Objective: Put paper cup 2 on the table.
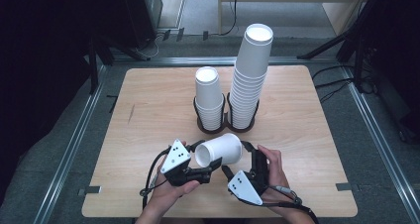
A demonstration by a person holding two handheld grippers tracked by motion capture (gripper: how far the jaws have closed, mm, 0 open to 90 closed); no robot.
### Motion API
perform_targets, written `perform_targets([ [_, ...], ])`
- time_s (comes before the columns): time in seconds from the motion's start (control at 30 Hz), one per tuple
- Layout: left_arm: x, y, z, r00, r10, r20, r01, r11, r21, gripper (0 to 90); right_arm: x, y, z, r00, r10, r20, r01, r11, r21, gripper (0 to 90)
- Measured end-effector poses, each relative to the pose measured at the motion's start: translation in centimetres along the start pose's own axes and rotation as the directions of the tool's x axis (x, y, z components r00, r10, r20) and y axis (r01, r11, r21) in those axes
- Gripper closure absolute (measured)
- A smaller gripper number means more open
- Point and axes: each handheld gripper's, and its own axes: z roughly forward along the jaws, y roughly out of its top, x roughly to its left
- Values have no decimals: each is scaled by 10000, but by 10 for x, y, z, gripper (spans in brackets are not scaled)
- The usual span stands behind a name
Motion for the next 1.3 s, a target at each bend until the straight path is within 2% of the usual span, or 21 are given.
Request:
perform_targets([
  [0.2, 4, 1, -3, 9998, -111, -170, 106, 9994, -327, 238, -1, 0, -1, 9997, 258, 53, -258, 9997, 12, 5],
  [0.37, 5, 1, -6, 9996, -40, -274, 22, 9978, -669, 237, -1, 2, -2, 9974, 711, 96, -712, 9974, 100, 0],
  [0.47, 5, 1, -8, 9990, -35, -442, -8, 9955, -949, 237, -2, 4, -3, 9904, 1382, -72, -1381, 9904, 101, 0],
  [0.57, 4, 1, -9, 9982, -23, -605, -54, 9920, -1265, 237, -7, 7, -4, 9734, 2273, -293, -2273, 9738, 22, 0],
  [0.67, 3, 0, -10, 9971, 1, -766, -128, 9860, -1662, 237, -16, 10, -7, 9399, 3385, -458, -3390, 9408, -47, 0],
  [0.7, 4, 0, -10, 9970, -24, -776, -112, 9846, -1746, 237, -21, 11, -8, 9172, 3941, -579, -3952, 9186, -78, 0],
  [0.73, 4, 0, -11, 9970, -34, -775, -108, 9833, -1816, 237, -21, 11, -8, 9172, 3941, -579, -3952, 9186, -78, 0],
  [0.77, 4, 0, -11, 9968, -41, -800, -115, 9810, -1938, 237, -23, 12, -9, 9097, 4105, -633, -4118, 9113, -84, 0],
  [0.8, 4, -1, -11, 9965, -28, -838, -146, 9785, -2059, 237, -26, 13, -10, 8943, 4416, -720, -4434, 8962, -104, 0],
  [0.87, 3, -2, -10, 9959, 12, -910, -218, 9739, -2259, 237, -29, 14, -11, 8692, 4879, -800, -4903, 8714, -131, 0],
  [0.9, 3, -3, -9, 9953, 61, -965, -294, 9700, -2412, 237, -31, 14, -12, 8619, 4999, -845, -5026, 8644, -128, 0],
  [0.97, 1, -4, -8, 9940, 116, -1085, -395, 9651, -2590, 237, -34, 15, -12, 8419, 5315, -936, -5351, 8446, -180, 0],
  [1.03, 0, -5, -7, 9932, 198, -1151, -514, 9591, -2784, 237, -37, 16, -13, 8138, 5700, -1133, -5754, 8176, -195, 0],
  [1.07, 0, -5, -7, 9931, 195, -1161, -518, 9579, -2825, 237, -39, 16, -13, 7927, 5973, -1220, -6038, 7969, -212, 0],
  [1.1, -1, -6, -7, 9928, 154, -1186, -494, 9559, -2896, 237, -43, 16, -14, 7474, 6494, -1402, -6575, 7533, -162, 0],
  [1.13, -1, -6, -7, 9926, 147, -1202, -494, 9554, -2910, 237, -43, 16, -14, 7474, 6494, -1402, -6575, 7533, -162, 0],
  [1.17, -2, -6, -7, 9929, 94, -1187, -445, 9540, -2965, 237, -44, 16, -14, 7278, 6686, -1526, -6783, 7346, -158, 0],
  [1.2, -2, -6, -7, 9931, 59, -1173, -416, 9515, -3049, 237, -47, 16, -15, 6953, 6989, -1678, -7105, 7036, -134, 1],
  [1.23, -2, -6, -7, 9929, 58, -1192, -426, 9501, -3091, 237, -48, 17, -16, 6669, 7234, -1785, -7366, 6763, -111, 1],
  [1.27, -3, -6, -7, 9923, 119, -1236, -501, 9490, -3111, 237, -50, 18, -16, 6462, 7404, -1851, -7543, 6564, -79, 1],
  [1.3, -4, -7, -7, 9921, 132, -1247, -522, 9476, -3151, 237, -51, 18, -17, 6035, 7729, -1961, -7881, 6156, 9, 2],
])
